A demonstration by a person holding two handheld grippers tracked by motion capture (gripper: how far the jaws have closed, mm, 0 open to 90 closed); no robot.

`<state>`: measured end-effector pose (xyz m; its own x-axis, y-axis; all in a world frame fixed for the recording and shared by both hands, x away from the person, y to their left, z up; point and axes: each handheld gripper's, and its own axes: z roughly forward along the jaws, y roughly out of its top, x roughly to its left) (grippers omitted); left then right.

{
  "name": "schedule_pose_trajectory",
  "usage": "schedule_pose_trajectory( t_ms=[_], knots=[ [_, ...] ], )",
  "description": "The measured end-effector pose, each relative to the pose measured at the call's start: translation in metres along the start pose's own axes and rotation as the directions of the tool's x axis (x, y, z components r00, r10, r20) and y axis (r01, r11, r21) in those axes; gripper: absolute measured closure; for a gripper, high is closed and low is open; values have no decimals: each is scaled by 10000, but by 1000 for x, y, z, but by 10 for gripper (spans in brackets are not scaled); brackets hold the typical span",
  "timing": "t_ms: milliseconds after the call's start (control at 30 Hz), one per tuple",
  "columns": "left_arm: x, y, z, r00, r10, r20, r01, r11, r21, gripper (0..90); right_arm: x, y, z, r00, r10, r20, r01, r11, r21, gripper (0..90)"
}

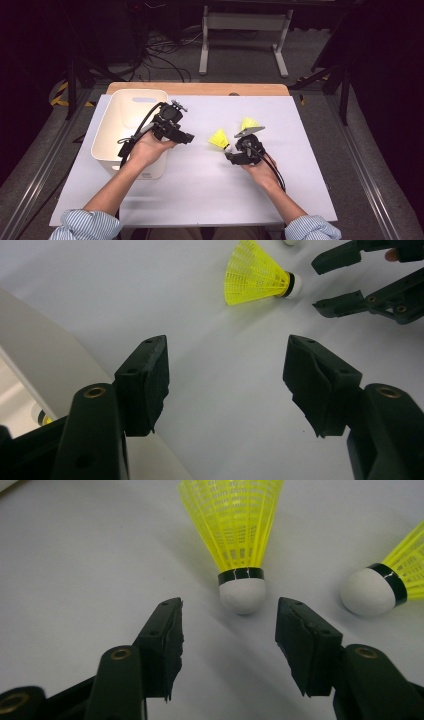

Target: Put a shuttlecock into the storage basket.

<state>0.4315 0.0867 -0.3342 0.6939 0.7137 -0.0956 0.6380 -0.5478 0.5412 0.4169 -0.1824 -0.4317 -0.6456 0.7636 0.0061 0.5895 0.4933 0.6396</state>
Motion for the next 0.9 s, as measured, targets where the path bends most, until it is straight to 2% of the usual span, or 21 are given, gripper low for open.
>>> schedule_pose_trajectory(
  t_ms=[600,900],
  knots=[
    [0,-1,-1,10000,40,21,-40,10000,-7,361,1,13,26,9992,-66,393,43,9983,581,464],
    [0,-1,-1,10000,40,58,-40,10000,44,375,-1,13,27,9990,-117,433,90,9980,626,580]
  ],
)
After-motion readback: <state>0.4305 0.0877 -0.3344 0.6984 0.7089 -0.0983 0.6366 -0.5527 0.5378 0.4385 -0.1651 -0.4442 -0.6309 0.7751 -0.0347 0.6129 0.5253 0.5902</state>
